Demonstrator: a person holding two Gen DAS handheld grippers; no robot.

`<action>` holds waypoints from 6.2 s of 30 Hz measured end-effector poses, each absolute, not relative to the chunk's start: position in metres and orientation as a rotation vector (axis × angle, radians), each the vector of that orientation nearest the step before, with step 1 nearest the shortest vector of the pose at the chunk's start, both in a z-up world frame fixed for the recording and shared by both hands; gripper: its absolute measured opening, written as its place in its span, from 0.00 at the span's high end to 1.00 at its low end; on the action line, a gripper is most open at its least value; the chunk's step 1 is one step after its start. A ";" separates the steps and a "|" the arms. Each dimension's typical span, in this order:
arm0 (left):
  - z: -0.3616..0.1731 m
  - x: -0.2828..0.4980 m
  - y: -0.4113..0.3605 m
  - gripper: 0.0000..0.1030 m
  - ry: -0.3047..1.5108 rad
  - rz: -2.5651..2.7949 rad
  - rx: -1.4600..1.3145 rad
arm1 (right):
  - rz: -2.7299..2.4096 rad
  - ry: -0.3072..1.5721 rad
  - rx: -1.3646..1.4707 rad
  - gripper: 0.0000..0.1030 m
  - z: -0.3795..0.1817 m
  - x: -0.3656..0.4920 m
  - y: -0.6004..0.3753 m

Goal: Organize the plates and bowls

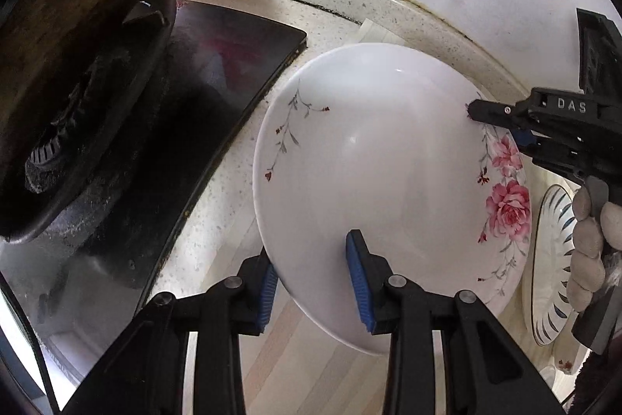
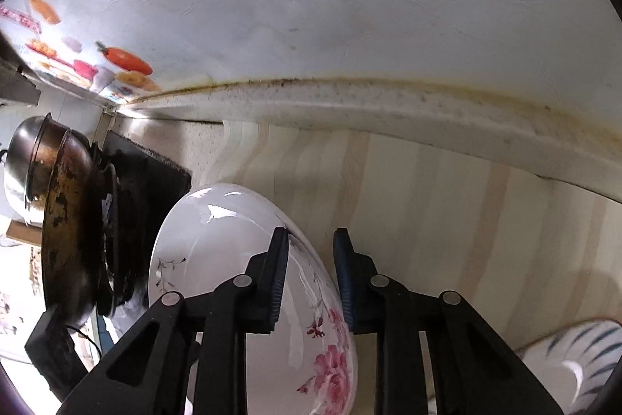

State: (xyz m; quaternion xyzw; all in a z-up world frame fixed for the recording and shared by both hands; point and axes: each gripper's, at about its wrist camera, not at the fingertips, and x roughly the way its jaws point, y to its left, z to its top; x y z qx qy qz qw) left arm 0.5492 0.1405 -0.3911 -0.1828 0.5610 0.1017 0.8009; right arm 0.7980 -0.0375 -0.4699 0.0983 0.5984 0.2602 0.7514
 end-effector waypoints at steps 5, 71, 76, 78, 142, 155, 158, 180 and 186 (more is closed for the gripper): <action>-0.374 0.532 0.130 0.69 1.178 0.209 -0.362 | 0.576 1.304 0.221 0.78 -0.457 0.778 -0.054; -0.367 0.436 -0.095 0.70 1.349 -0.220 0.099 | 0.245 1.358 0.478 0.76 -0.457 0.461 -0.342; -0.366 0.436 -0.092 0.70 1.352 -0.230 0.089 | 0.248 1.407 0.506 0.76 -0.455 0.461 -0.347; -0.358 0.438 -0.089 0.70 1.341 -0.227 0.084 | 0.237 1.416 0.507 0.75 -0.449 0.460 -0.351; -0.318 0.568 -0.043 0.79 1.351 -0.187 -0.067 | 0.231 1.533 0.176 0.85 -0.391 0.658 -0.254; -0.318 0.479 -0.071 0.79 1.368 -0.230 -0.060 | 0.251 1.609 0.159 0.85 -0.412 0.561 -0.273; -0.329 0.467 -0.075 0.79 1.397 -0.239 -0.069 | 0.255 1.636 0.162 0.85 -0.424 0.541 -0.279; -0.370 0.446 -0.102 0.79 1.467 -0.249 0.029 | 0.231 1.707 0.176 0.85 -0.471 0.512 -0.270; -0.371 0.445 -0.104 0.79 1.457 -0.246 0.039 | 0.228 1.712 0.173 0.85 -0.470 0.517 -0.280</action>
